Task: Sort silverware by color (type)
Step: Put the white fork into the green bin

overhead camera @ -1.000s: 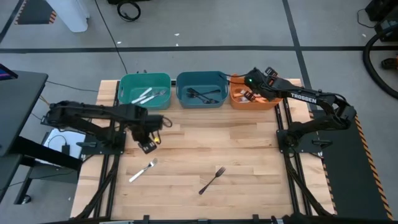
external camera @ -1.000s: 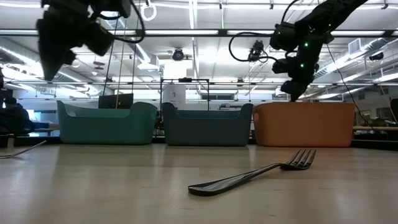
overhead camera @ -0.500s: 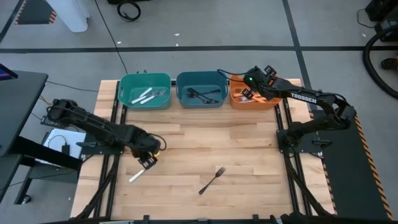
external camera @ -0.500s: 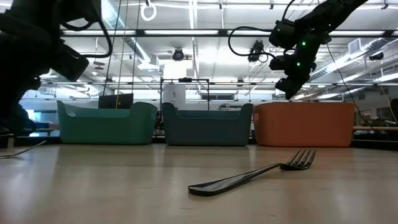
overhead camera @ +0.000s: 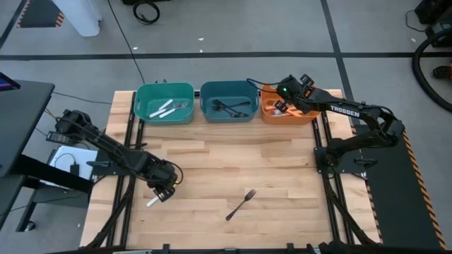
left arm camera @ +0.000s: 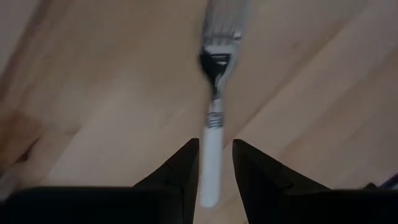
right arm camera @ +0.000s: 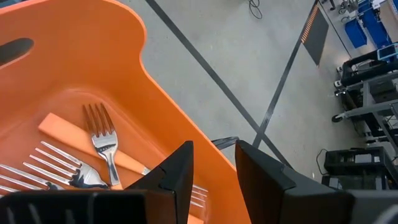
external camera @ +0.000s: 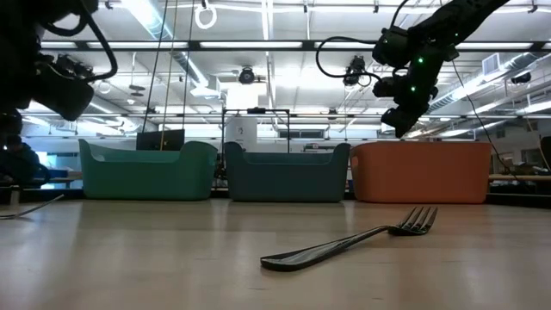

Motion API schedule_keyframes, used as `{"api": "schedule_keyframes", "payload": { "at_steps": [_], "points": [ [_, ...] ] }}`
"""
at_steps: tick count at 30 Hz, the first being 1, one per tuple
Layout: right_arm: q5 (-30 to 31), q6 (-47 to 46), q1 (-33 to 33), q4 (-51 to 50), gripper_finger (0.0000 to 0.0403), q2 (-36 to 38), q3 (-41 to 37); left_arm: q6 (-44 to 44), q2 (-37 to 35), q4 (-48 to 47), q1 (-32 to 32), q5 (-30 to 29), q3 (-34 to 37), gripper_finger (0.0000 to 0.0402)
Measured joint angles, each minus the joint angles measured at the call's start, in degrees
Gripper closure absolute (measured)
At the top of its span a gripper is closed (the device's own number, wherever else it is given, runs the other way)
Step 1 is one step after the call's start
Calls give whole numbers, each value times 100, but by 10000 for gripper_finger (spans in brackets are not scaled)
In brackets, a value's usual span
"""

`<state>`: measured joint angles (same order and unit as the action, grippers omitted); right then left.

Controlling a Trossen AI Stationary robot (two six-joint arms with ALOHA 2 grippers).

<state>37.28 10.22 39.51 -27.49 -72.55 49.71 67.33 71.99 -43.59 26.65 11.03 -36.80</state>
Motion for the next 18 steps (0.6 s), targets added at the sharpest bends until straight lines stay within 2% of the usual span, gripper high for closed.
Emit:
{"api": "schedule_keyframes", "payload": {
  "at_steps": [6,18],
  "points": [
    [5,0,0,0,277,0,0,36,1,169,161,-386,11,296],
    [24,0,0,0,277,0,0,252,8,676,162,-410,289,296]
  ]
}}
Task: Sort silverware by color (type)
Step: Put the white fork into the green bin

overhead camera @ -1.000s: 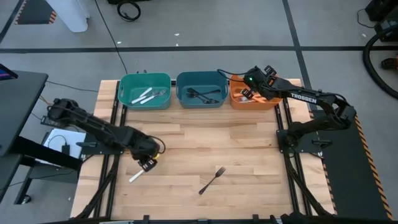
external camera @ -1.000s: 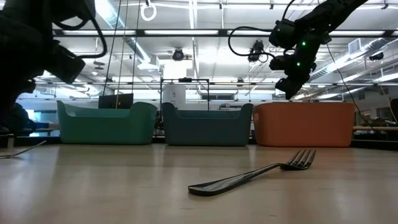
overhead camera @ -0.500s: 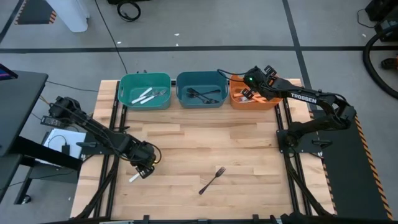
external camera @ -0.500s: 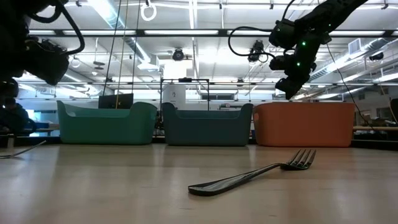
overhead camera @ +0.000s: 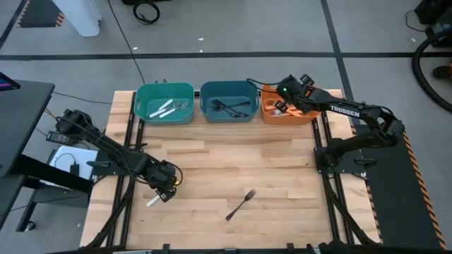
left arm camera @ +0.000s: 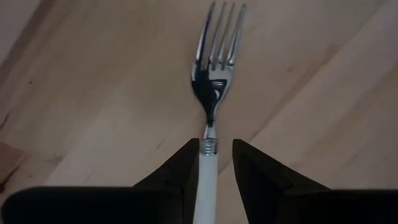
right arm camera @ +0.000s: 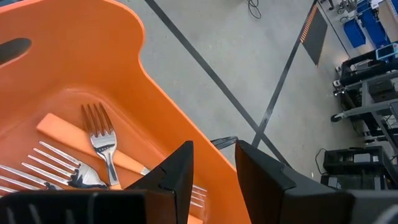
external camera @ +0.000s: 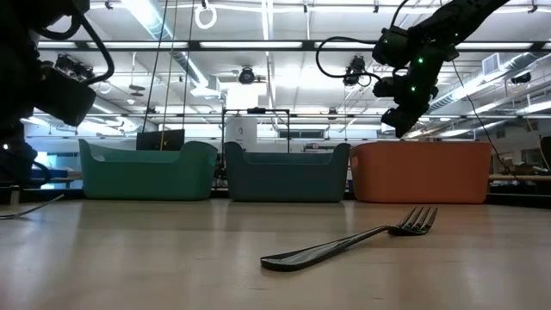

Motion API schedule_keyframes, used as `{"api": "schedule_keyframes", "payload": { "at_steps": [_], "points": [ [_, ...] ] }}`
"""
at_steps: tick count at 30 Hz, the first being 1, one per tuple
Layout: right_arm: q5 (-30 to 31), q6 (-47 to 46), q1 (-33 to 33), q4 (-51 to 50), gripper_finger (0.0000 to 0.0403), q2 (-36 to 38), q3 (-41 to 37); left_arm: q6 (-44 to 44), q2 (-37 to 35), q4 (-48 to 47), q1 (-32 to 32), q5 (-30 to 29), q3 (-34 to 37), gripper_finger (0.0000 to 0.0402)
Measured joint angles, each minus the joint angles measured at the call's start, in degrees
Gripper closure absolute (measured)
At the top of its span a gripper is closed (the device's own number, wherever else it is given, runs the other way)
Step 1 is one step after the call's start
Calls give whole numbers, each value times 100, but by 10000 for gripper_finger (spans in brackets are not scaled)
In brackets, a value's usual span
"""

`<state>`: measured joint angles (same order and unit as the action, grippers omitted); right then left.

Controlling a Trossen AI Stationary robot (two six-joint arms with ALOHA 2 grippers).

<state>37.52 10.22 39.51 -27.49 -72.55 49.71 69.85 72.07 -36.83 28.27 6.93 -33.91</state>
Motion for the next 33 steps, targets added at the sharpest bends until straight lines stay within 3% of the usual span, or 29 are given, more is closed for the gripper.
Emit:
{"api": "schedule_keyframes", "payload": {
  "at_steps": [13,18,26,33],
  "points": [
    [-2,-17,0,-1,277,0,0,-90,861,416,-2,73,-15,296],
    [-4,-17,0,0,277,0,0,64,1066,131,-11,77,-51,300],
    [-4,-46,0,0,277,0,0,-92,1091,10,-12,58,-48,385],
    [-7,-419,0,0,276,0,0,-295,861,74,-290,350,22,388]
  ]
}}
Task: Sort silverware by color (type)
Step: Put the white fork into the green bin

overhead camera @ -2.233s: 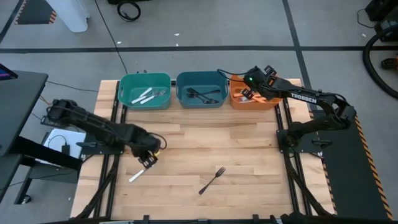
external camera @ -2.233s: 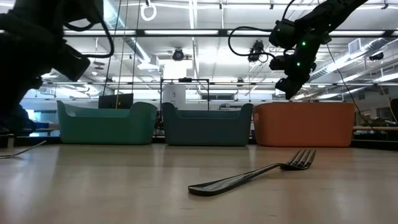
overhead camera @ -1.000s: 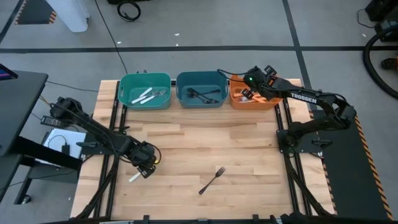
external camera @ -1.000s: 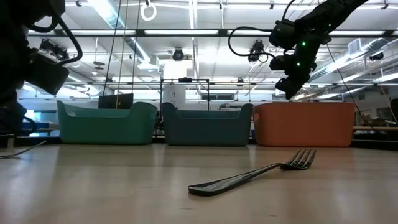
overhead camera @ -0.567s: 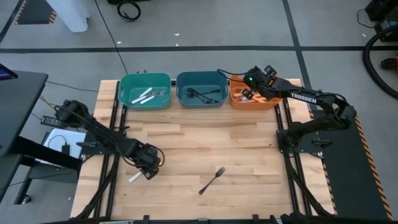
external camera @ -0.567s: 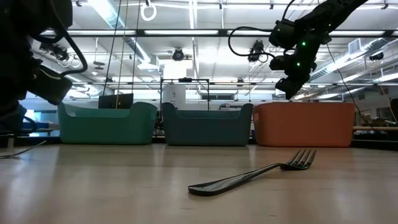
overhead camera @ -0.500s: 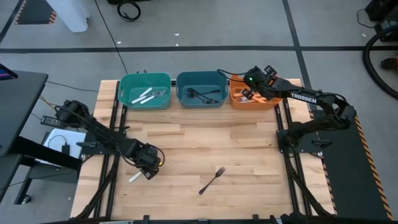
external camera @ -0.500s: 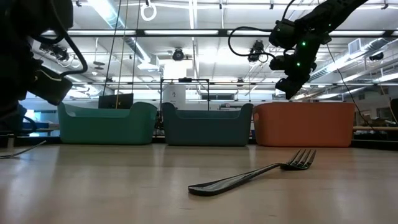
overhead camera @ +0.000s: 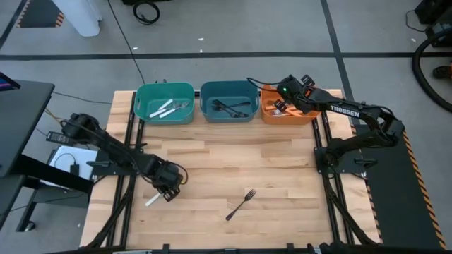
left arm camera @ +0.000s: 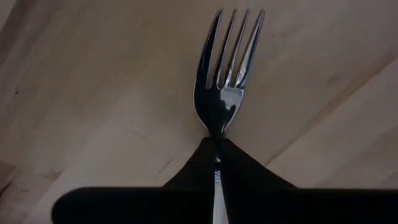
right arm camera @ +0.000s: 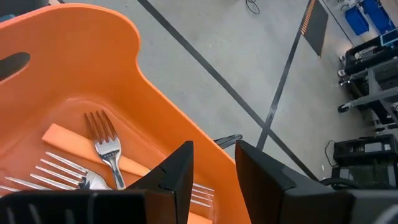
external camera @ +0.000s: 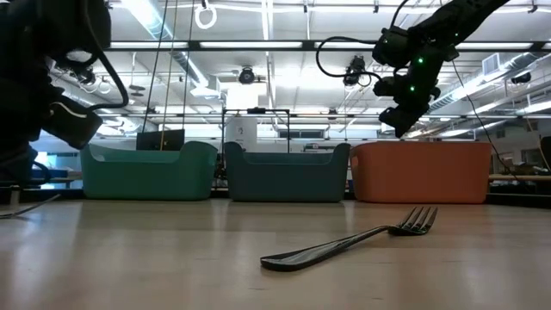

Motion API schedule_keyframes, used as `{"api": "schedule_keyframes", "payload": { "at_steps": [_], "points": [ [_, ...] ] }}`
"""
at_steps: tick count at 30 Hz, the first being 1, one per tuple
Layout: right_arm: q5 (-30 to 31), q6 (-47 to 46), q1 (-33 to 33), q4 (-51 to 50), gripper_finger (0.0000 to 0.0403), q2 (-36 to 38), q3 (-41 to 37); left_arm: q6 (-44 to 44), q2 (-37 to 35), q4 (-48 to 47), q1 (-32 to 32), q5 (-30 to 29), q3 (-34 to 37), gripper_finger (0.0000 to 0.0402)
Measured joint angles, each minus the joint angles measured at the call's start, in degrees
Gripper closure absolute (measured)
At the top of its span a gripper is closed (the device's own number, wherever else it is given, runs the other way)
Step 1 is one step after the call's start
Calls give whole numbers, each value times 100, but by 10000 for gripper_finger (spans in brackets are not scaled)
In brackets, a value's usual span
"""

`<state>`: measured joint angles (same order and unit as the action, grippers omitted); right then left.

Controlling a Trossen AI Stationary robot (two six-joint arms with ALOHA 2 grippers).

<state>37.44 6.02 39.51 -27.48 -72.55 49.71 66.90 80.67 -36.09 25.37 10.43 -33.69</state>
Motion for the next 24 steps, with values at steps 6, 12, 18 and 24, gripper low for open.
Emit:
{"api": "schedule_keyframes", "payload": {
  "at_steps": [6,12,18,24],
  "points": [
    [-1,6,0,0,277,-2,0,-306,-762,-51,-620,77,12,390],
    [-1,11,0,-2,277,-2,0,-676,-1596,-238,-1528,113,11,391],
    [-146,11,-36,0,277,-2,0,-1188,-2260,-213,-2759,-479,2,386],
    [-187,11,-229,1,277,-2,2,-2008,-2624,337,-4149,-787,-4,384]
  ]
}}
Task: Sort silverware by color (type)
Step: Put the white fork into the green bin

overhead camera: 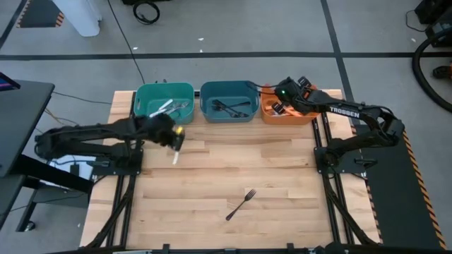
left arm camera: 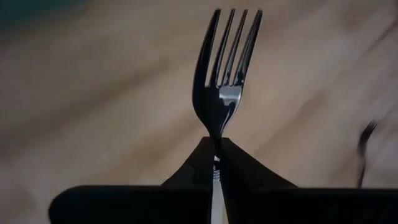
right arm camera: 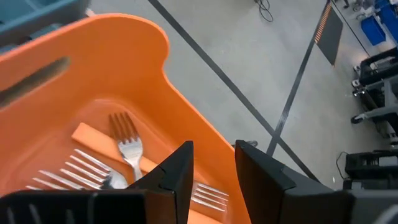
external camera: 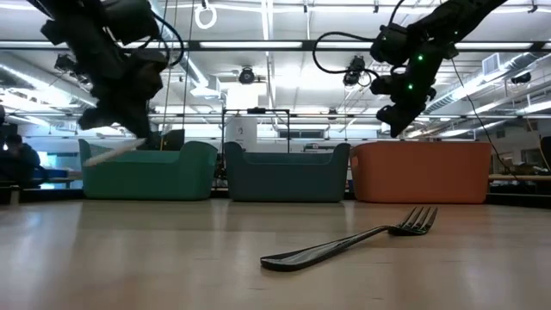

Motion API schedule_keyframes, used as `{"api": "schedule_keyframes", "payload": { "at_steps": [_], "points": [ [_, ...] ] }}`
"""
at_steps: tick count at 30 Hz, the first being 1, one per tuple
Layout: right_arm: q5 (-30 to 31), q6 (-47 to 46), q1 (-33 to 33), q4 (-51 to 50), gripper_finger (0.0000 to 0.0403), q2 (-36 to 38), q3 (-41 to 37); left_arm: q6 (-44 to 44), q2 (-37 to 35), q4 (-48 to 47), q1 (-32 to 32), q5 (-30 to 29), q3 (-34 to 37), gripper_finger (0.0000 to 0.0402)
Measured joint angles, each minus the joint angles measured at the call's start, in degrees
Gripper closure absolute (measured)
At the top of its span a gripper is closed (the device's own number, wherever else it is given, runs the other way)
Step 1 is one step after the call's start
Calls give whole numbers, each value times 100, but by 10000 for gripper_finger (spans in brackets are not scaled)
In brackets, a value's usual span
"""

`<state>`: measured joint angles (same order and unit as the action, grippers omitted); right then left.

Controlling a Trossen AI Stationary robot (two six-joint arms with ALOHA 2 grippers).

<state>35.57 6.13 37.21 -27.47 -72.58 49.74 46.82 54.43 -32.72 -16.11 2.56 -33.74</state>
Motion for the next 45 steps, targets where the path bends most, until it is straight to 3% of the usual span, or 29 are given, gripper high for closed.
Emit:
{"api": "schedule_keyframes", "payload": {
  "at_steps": [10,16,25,31,36,40,45],
  "points": [
    [-116,-404,-265,53,276,0,2,-1302,-264,1799,-1873,-11,-11,383],
    [-131,-806,-295,62,277,0,2,-1808,-333,2529,-2607,67,-13,382],
    [-442,-1261,-295,68,277,0,2,-3617,-352,2261,-3389,-328,-13,382],
    [-457,-1410,-295,71,277,2,2,-5455,-304,1492,-3411,-557,-13,381],
    [-584,-1414,-296,88,277,2,2,-6191,-258,1186,-3386,-996,-13,376],
    [-1088,-1415,-298,142,276,2,2,-6435,-258,1258,-3386,-1000,-13,348],
    [-2596,-1416,-485,545,276,2,2,-6414,-258,1349,-3386,-998,-13,299]
  ]
}}
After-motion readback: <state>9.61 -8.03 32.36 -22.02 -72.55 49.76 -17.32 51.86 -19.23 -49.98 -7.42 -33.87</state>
